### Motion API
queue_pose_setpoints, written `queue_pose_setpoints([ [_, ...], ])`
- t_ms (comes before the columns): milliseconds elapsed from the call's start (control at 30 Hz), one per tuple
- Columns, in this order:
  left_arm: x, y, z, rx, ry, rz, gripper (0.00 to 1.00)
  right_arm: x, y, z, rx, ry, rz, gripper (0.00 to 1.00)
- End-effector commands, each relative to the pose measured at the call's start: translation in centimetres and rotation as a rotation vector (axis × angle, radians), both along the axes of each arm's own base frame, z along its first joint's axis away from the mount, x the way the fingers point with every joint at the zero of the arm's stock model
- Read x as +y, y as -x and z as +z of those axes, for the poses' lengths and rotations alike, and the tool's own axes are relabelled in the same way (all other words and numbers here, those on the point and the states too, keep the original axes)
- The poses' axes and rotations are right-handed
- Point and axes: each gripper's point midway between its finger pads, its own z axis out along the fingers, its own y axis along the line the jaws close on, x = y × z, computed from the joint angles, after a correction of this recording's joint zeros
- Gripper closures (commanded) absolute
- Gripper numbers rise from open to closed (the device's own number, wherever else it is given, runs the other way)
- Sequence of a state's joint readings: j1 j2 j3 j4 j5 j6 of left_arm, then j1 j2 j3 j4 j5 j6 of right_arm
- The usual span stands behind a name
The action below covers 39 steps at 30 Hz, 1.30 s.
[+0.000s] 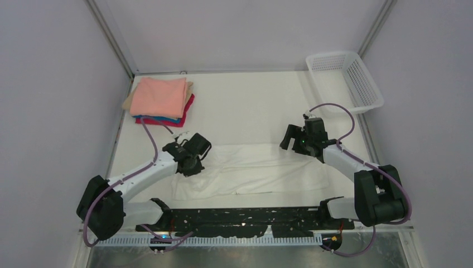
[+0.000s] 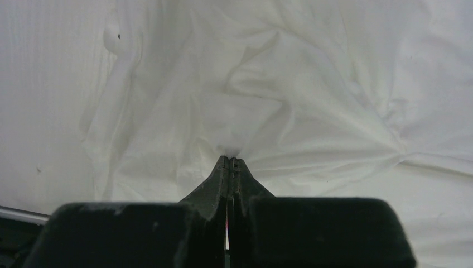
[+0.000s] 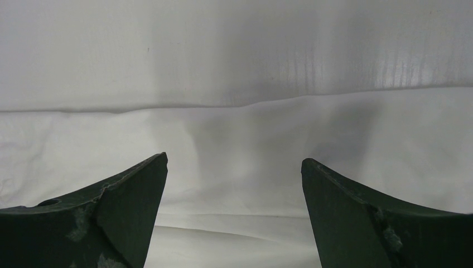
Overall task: Fold and stack the t-shirts
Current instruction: Fold the other side of the tshirt into a rectangle
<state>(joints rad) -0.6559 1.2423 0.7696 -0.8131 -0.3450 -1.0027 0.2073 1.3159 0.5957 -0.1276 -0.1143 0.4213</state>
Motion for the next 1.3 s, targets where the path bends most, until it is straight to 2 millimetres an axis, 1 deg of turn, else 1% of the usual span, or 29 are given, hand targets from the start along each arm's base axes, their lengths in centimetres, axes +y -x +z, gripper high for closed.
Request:
queue_pose_setpoints([
  [0, -0.9, 2.5, -0.6, 0.035, 0.070, 0.047, 1.00, 0.0, -0.8, 0.5, -0.030, 0.008, -0.002, 0.05],
  [167, -2.9, 2.8, -0.4, 0.015, 0.150, 0.024, 1.00, 0.3, -0.7, 0.3, -0.023, -0.006, 0.009, 0.05],
  [300, -1.9, 4.5, -1.4, 0.085, 0.097, 0.036, 1.00, 0.4, -0.8, 0.4, -0.030, -0.010, 0.010, 0.05],
  [367, -1.8, 5.4, -1.9, 0.118, 0.098, 0.023, 0.97, 0.4, -0.8, 0.5, -0.033, -0.010, 0.008, 0.05],
  [400, -2.0, 5.6, -1.9, 0.121, 0.112, 0.009, 0.96, 0.4, -0.8, 0.5, -0.034, -0.011, 0.008, 0.05],
  [433, -2.5, 5.5, -1.8, 0.110, 0.136, -0.016, 0.94, 0.5, -0.9, 0.6, -0.039, -0.016, 0.011, 0.05],
  [500, -3.9, 5.0, -1.0, 0.053, 0.198, -0.059, 0.86, 0.6, -0.9, 0.7, -0.040, -0.023, 0.015, 0.05],
  [533, -4.5, 4.9, -0.7, 0.030, 0.218, -0.083, 0.85, 0.7, -0.9, 0.7, -0.040, -0.023, 0.016, 0.05],
  [600, -5.2, 4.8, -0.5, 0.011, 0.229, -0.107, 0.84, 0.7, -0.9, 0.6, -0.041, -0.025, 0.016, 0.05],
  [733, -5.6, 4.9, -1.4, 0.024, 0.217, -0.095, 0.86, 0.7, -1.0, 0.5, -0.043, -0.029, 0.012, 0.05],
  [800, -6.9, 4.6, -1.3, 0.003, 0.251, -0.113, 0.87, 0.8, -0.9, 0.4, -0.042, -0.034, 0.015, 0.05],
  [867, -8.5, 4.2, -0.6, -0.029, 0.276, -0.155, 0.86, 0.9, -0.8, 0.4, -0.041, -0.038, 0.018, 0.05],
  [900, -9.1, 4.4, -0.4, -0.034, 0.272, -0.185, 0.84, 1.0, -0.7, 0.4, -0.042, -0.039, 0.019, 0.05],
  [1033, -10.4, 4.8, 0.1, -0.044, 0.258, -0.243, 0.80, 0.9, -0.9, 0.8, -0.059, -0.033, 0.017, 0.05],
  [1100, -11.1, 4.7, 0.3, -0.065, 0.276, -0.260, 0.79, 0.9, -0.9, 0.9, -0.062, -0.032, 0.014, 0.05],
  [1267, -13.2, 4.6, -0.4, -0.051, 0.311, -0.308, 0.78, 0.8, -0.8, 1.0, -0.067, -0.033, 0.016, 0.05],
])
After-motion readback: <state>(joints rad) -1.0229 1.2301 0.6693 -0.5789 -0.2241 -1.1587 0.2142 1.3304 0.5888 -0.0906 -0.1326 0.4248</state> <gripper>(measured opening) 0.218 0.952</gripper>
